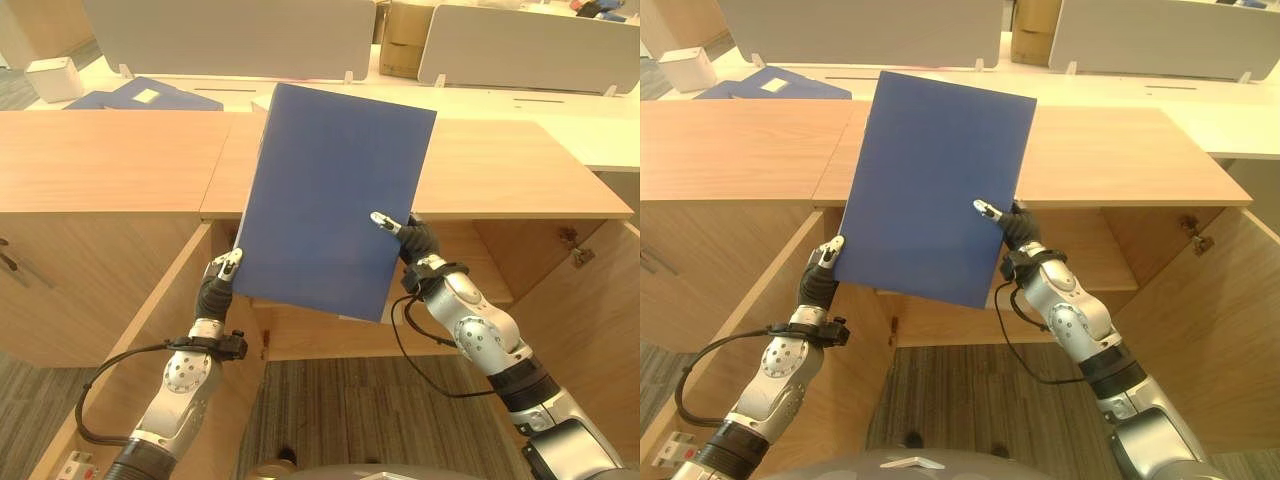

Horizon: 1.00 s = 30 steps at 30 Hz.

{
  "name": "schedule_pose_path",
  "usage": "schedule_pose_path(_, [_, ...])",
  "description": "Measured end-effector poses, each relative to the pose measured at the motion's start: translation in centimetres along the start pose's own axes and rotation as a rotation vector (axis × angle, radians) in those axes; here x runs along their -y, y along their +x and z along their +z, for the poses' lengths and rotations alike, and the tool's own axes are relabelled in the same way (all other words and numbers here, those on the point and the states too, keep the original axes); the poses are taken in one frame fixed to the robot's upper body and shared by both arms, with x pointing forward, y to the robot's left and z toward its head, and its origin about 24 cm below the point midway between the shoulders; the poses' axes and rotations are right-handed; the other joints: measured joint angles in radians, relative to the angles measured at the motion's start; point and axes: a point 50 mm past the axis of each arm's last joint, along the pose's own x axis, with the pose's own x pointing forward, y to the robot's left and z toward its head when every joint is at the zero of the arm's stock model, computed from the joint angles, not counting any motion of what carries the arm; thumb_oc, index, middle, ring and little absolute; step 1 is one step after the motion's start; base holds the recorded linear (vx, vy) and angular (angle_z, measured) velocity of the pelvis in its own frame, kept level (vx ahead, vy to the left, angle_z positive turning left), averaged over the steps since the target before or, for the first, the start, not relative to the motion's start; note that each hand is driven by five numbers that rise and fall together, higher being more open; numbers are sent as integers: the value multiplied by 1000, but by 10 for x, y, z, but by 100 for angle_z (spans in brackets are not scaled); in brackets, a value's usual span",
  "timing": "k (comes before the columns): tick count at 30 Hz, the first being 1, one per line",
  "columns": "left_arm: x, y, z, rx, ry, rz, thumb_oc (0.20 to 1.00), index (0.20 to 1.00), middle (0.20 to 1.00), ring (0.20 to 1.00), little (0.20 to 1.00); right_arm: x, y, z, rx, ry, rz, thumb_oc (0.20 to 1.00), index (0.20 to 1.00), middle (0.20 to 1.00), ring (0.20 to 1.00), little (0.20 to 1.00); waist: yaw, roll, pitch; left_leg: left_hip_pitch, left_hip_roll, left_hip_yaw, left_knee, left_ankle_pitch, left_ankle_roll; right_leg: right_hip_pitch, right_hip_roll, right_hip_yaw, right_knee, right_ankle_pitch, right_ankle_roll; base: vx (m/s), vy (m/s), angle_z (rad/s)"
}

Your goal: Put the empty folder in the office cabinet

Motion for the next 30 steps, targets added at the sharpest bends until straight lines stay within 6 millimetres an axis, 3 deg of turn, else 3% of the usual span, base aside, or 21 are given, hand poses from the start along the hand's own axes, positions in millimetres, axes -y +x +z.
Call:
schedule_pose_path(1, [0, 0, -1, -6, -1, 5, 1000, 1000, 1000, 1000, 1000, 3, 0, -3, -1, -19, -14, 200, 200, 200, 200, 200, -1, 0, 0, 1, 0, 0, 0, 0, 0, 0, 0, 0, 0, 0, 0, 0, 0, 0])
schedule_pose_path(6, [-5, -15, -13, -65, -11, 59, 1000, 1000, 1000, 1000, 1000, 23, -14, -28, -71, -120, -76, 200, 200, 200, 200, 200, -2, 1, 1, -3, 0, 1, -4, 0, 0, -3, 0, 0, 0, 0, 0, 0, 0, 0])
schedule_pose_path(12, [-13, -50, -30, -148, -65, 145, 1000, 1000, 1000, 1000, 1000, 47, -66, -63, -142, -276, -126, 200, 200, 200, 200, 200, -5, 9, 12, -7, 0, 9, -9, -3, 4, -11, -1, 6, -1, -2, 2, -12, -5, -3])
schedule_pose_path(14, [-17, -55, -30, -137, -70, 178, 1000, 1000, 1000, 1000, 1000, 50, -78, -66, -139, -341, -119, 200, 200, 200, 200, 200, -10, 12, 27, -9, 1, 12, -9, -7, 7, -15, -2, 9, -1, -4, 6, -16, -12, -5])
schedule_pose_path(22, [-18, -58, -25, -83, -27, 205, 1000, 1000, 1000, 1000, 1000, 51, -87, -59, -117, -616, -61, 200, 200, 200, 200, 200, -32, 10, 34, -31, 3, 12, -9, -4, 3, -35, -1, 6, -1, 0, 11, -29, -15, 0])
schedule_pose_path(27, [-19, -62, -28, -101, -27, 216, 1000, 1000, 1000, 1000, 1000, 55, -102, -72, -219, -704, -33, 200, 200, 200, 200, 200, -28, 6, 56, -39, 2, 11, -9, 3, 7, -42, -1, 5, -1, 0, 11, -51, -17, 1])
schedule_pose_path(30, [-24, -80, -43, -190, -27, 257, 1000, 1000, 1000, 1000, 1000, 66, -121, -96, -350, -706, -50, 200, 200, 200, 200, 200, -30, 0, 65, -50, 1, 9, -9, 6, 4, -52, -1, 3, -1, 3, 6, -31, -2, 3])
